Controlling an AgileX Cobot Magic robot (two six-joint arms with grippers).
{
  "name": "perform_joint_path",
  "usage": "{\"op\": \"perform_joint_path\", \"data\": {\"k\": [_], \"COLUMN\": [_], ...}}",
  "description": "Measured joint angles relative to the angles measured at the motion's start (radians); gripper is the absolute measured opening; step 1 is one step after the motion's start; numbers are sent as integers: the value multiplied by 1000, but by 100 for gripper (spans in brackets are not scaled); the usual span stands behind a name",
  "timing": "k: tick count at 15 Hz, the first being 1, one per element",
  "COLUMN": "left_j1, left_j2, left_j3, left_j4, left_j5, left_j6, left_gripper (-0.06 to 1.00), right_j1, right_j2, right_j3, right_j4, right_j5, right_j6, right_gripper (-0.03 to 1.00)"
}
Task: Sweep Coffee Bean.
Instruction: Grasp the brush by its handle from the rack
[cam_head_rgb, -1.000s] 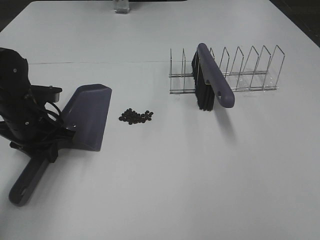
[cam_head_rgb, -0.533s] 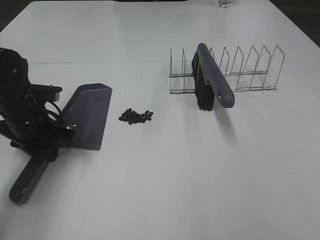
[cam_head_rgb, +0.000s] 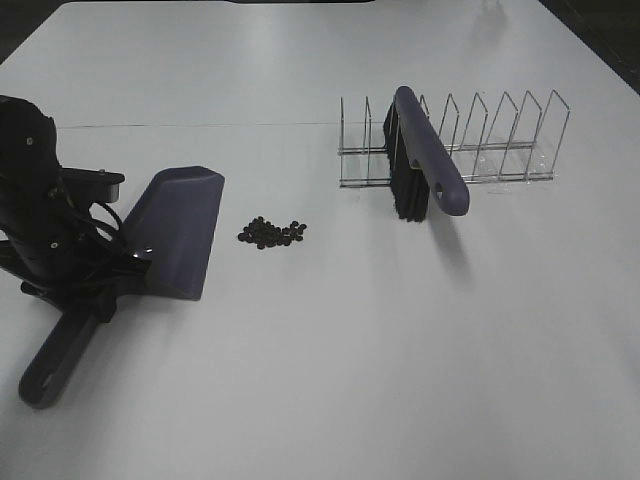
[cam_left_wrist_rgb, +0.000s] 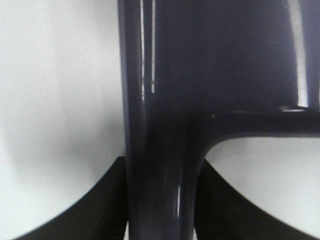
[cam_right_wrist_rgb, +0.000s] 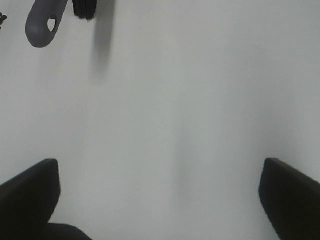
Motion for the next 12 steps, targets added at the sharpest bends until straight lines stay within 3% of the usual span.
{"op": "perform_joint_path", "data": {"k": [5, 12], "left_j1": [0, 0], "left_j2": [0, 0], "left_j3": [0, 0], "left_j4": [-10, -18], "left_j5": [3, 16], "left_j6": [0, 0], "left_gripper": [33, 33], "right_j1": [0, 0], "right_j2": [461, 982], "right_j3": [-241, -797], "right_j4": [0, 104], "right_j5": [-38, 189], "right_j6": [5, 5], "right_gripper": [98, 96]}}
